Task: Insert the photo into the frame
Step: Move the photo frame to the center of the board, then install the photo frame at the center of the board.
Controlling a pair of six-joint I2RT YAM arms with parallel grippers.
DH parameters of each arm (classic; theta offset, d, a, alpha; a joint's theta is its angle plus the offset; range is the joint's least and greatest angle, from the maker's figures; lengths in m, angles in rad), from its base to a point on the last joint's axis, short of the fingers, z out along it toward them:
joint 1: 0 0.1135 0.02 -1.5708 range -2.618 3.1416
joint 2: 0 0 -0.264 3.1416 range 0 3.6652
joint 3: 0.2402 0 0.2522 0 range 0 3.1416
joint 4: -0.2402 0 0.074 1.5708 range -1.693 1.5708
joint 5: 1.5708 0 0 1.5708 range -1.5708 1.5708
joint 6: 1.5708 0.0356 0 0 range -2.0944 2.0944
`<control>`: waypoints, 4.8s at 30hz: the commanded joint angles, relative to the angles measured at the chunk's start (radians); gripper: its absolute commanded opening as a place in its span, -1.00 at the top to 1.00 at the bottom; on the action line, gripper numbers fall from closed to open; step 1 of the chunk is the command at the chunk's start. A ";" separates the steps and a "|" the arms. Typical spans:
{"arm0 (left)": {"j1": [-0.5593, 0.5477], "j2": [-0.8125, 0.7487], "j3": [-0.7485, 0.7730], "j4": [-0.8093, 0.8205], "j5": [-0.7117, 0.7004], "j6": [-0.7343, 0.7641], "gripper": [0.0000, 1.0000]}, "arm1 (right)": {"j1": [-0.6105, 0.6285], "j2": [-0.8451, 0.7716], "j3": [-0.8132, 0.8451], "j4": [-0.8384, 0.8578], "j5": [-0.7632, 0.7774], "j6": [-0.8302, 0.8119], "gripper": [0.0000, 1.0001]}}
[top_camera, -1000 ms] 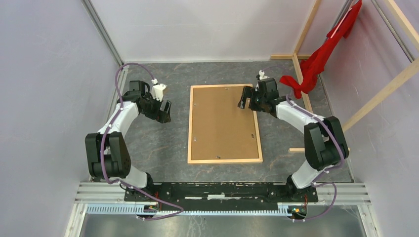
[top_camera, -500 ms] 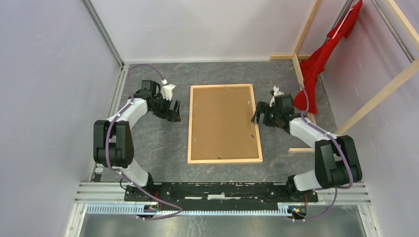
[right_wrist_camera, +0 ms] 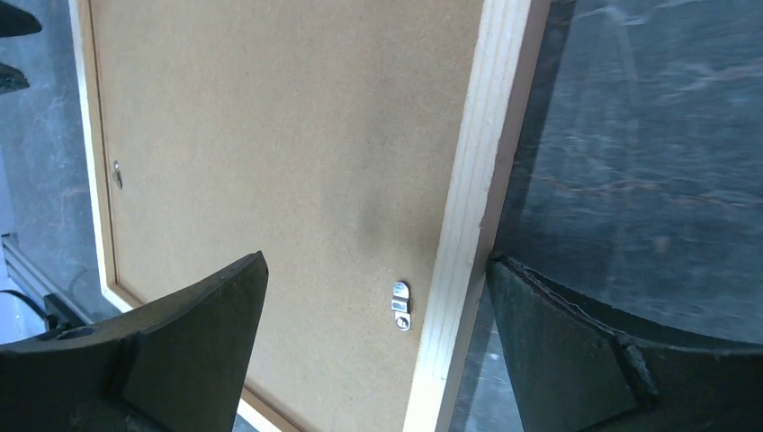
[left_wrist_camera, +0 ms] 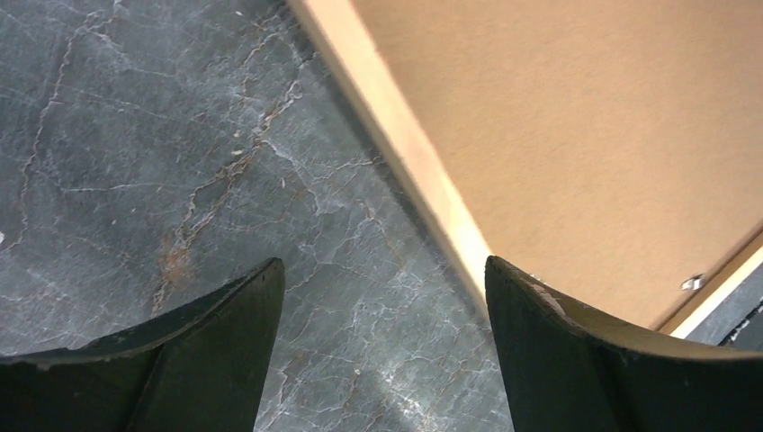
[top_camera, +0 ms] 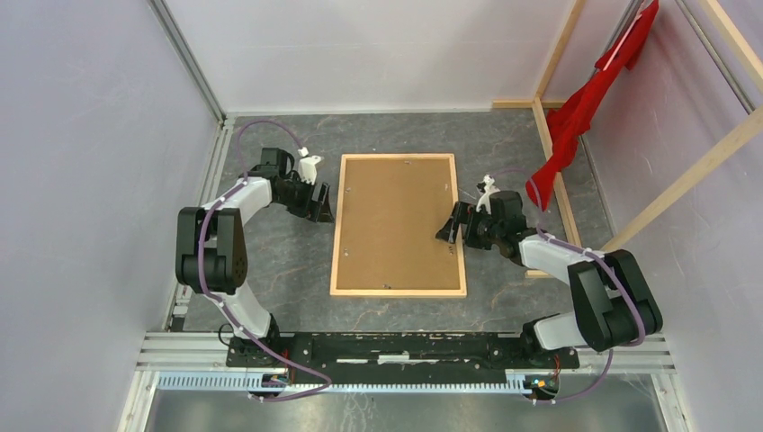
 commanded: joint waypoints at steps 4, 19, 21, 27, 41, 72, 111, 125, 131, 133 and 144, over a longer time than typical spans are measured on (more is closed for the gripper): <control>0.018 0.013 0.029 -0.016 0.092 0.030 -0.63 | 0.054 0.016 0.048 0.045 0.031 0.033 -0.96; 0.029 0.145 0.064 -0.157 0.202 0.139 0.03 | 0.386 -0.021 0.149 0.044 0.261 0.034 -0.09; 0.029 0.152 0.068 -0.162 0.213 0.140 0.06 | 0.449 0.041 0.182 0.094 0.265 0.050 -0.09; 0.029 0.137 0.092 -0.209 0.231 0.162 0.18 | 0.557 0.244 0.325 0.164 0.239 0.076 -0.06; 0.028 0.220 0.100 -0.197 0.229 0.174 0.46 | 0.627 0.474 0.471 0.272 0.177 0.127 0.37; 0.028 0.216 0.079 -0.185 0.180 0.175 0.71 | 0.655 0.645 0.559 0.293 0.138 0.167 0.56; 0.028 0.228 0.087 -0.185 0.165 0.178 0.76 | 0.642 0.714 0.625 0.313 0.146 0.194 0.90; 0.028 0.227 0.084 -0.185 0.171 0.178 0.76 | 0.639 0.725 0.639 0.310 0.200 0.186 1.00; 0.028 0.225 0.082 -0.185 0.171 0.180 0.76 | 0.638 0.722 0.641 0.302 0.242 0.172 1.00; 0.028 0.225 0.081 -0.186 0.171 0.181 0.76 | 0.637 0.723 0.641 0.307 0.254 0.170 1.00; 0.026 0.225 0.072 -0.186 0.178 0.184 0.76 | 0.638 0.696 0.580 0.436 0.283 0.216 1.00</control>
